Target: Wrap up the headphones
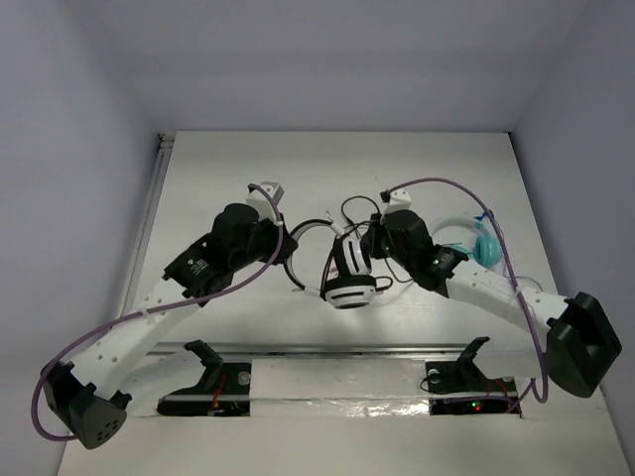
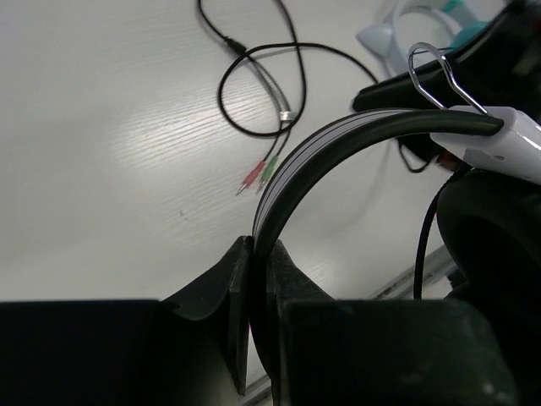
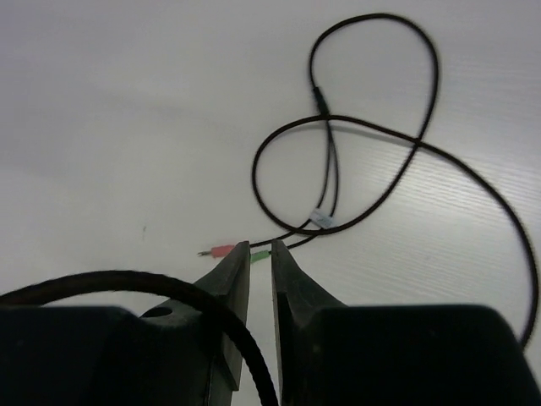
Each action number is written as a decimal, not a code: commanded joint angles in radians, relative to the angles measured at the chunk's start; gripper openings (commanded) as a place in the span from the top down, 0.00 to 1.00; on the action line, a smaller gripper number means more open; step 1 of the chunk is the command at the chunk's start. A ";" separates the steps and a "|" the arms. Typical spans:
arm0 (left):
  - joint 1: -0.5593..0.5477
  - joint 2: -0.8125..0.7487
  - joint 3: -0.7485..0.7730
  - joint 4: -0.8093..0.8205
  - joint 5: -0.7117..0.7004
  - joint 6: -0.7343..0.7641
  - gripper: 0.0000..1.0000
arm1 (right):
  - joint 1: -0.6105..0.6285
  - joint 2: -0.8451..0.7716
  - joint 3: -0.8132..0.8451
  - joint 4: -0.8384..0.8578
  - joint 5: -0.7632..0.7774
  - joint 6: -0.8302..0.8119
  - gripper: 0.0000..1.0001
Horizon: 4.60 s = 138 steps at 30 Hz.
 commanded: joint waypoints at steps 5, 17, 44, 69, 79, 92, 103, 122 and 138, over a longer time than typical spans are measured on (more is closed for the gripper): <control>0.044 -0.012 0.174 0.123 0.189 -0.038 1.00 | -0.005 0.040 -0.128 0.445 -0.351 0.045 0.75; 0.116 0.018 0.348 0.184 0.103 -0.142 1.00 | -0.005 0.216 -0.204 0.788 -0.587 0.203 0.70; 0.150 0.118 0.214 0.342 -0.566 -0.202 1.00 | 0.426 0.272 -0.358 0.865 -0.491 0.399 0.79; 0.120 0.064 0.027 0.209 -0.591 -0.207 1.00 | 0.710 -0.066 0.113 -0.265 0.009 0.272 1.00; 0.029 0.121 -0.008 0.195 -0.653 -0.203 1.00 | 0.710 -0.107 0.268 -0.402 0.069 0.180 1.00; -0.113 0.172 -0.076 0.129 -0.666 -0.220 1.00 | 0.667 -0.101 0.391 -0.537 0.214 0.062 1.00; -0.194 0.192 0.000 -0.033 -0.614 -0.173 1.00 | 0.472 -0.012 0.388 -0.515 0.255 -0.052 1.00; -0.214 0.144 0.076 -0.096 -0.379 0.040 1.00 | 0.179 0.138 0.408 -0.353 0.335 -0.129 0.77; -0.064 0.074 0.208 -0.089 -0.101 0.139 1.00 | -0.013 0.094 0.156 -0.049 0.004 -0.033 0.75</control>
